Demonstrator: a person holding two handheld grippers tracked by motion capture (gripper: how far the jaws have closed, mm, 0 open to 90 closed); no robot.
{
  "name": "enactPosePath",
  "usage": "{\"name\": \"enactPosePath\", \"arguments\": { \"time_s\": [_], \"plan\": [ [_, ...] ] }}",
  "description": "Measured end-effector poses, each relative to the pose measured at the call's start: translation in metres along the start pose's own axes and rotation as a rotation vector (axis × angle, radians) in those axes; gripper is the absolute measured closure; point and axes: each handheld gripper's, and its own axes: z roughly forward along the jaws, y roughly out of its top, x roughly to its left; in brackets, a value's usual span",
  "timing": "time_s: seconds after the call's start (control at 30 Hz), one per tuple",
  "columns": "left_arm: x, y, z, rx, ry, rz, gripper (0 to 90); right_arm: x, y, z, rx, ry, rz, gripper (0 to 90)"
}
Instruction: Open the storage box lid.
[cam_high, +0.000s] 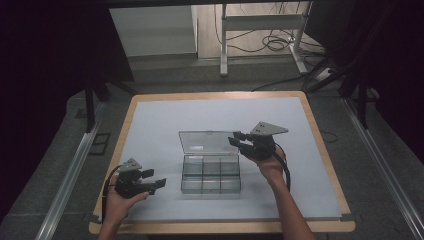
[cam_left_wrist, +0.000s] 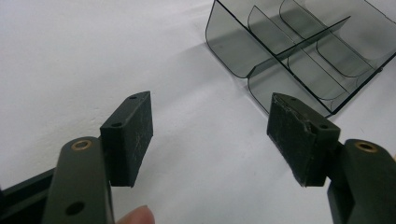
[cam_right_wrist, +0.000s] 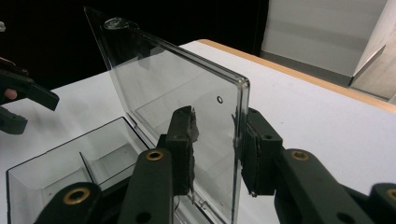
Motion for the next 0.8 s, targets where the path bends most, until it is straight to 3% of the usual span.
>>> {"name": "enactPosePath", "arguments": {
  "time_s": [0.8],
  "plan": [
    [0.002, 0.000, -0.005, -0.009, 0.001, -0.006, 31.7, -0.013, 0.003, 0.010, 0.017, -0.001, 0.041, 68.0]
  ]
}}
